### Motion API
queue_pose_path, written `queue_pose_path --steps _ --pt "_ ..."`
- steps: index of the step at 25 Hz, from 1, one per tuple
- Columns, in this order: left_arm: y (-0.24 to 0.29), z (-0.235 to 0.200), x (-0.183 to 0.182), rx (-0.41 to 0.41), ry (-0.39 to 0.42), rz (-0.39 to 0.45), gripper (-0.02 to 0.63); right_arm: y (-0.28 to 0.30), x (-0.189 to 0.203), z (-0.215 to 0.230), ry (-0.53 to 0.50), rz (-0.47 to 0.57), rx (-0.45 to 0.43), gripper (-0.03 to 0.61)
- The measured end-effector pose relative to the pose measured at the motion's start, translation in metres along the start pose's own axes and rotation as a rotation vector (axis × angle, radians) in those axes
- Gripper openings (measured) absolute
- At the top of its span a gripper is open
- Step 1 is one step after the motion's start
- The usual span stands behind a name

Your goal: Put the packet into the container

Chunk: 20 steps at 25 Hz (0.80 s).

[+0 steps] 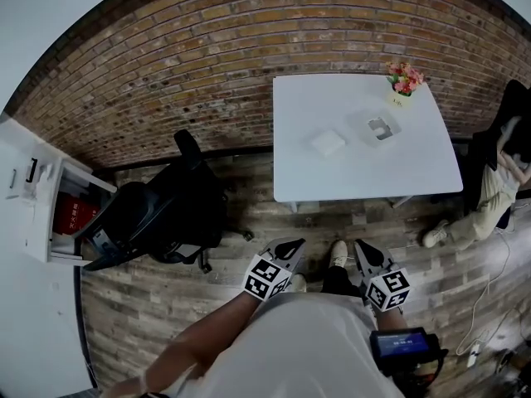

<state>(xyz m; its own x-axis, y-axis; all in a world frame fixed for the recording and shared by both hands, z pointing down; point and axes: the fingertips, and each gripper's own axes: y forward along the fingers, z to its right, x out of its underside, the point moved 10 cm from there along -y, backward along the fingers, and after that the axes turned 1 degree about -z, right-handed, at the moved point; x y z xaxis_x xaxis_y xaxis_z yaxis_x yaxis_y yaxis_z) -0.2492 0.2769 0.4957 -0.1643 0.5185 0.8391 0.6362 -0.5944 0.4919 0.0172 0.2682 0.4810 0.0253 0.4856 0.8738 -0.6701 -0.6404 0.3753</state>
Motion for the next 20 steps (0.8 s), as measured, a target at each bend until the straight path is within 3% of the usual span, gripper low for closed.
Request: queue_pose_path --steps 5,20 --pt "0.011 -0.004 -0.008 -0.022 -0.008 -0.003 0.012 0.010 -0.006 0.017 -0.013 -0.022 0.001 0.011" --pt "0.055 -0.031 -0.054 -0.067 -0.011 -0.005 0.012 0.057 -0.051 0.068 -0.022 -0.050 -0.109 0.011"
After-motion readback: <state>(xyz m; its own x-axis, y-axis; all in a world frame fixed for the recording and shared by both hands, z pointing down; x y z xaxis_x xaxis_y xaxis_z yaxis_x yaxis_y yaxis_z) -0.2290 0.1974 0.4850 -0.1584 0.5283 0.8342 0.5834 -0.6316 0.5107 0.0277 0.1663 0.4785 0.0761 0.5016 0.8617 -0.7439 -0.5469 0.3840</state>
